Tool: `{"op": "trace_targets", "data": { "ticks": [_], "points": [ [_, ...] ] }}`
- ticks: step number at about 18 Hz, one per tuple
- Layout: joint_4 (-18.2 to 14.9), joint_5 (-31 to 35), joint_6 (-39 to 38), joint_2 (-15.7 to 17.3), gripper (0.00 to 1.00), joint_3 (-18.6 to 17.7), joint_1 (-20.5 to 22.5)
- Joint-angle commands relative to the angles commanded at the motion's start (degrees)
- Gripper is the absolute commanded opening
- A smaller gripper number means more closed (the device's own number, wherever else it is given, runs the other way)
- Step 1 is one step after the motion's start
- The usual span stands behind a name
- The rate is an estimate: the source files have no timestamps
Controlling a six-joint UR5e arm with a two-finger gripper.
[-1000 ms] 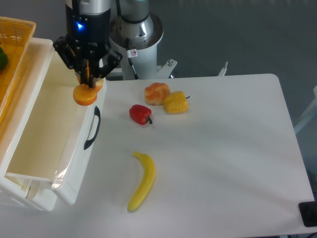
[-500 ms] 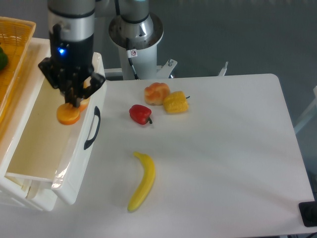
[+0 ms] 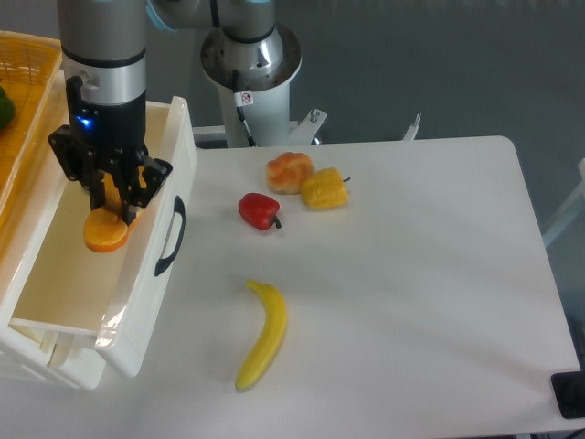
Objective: Place the long bread in the upper white drawer
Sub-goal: 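Lower the bread into the drawer and open the gripper, then raise the open gripper and withdraw it from the drawer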
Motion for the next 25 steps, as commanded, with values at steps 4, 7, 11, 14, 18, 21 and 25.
{"op": "trace_targets", "data": {
  "ticks": [4, 7, 11, 14, 18, 21, 25],
  "points": [
    [-0.44, -0.09, 0.17, -0.09, 1.0, 0.0, -0.35],
    [-0.62, -0.09, 1.05, -0.18, 1.0, 0.0, -0.88],
    [-0.53, 0.0, 0.97, -0.17, 1.0, 0.09, -0.71],
    [-0.79, 0.44, 1.05, -0.09, 1.0, -0.09, 1.48],
    [-0.18, 4.11, 3.59, -0.18, 1.0, -3.06, 6.31],
    [-0.09, 5.19, 13.24, -0.09, 1.0, -4.83, 11.14],
    [0.0, 5.01, 20.64, -0.18, 1.0, -5.62, 17.47]
  ]
}}
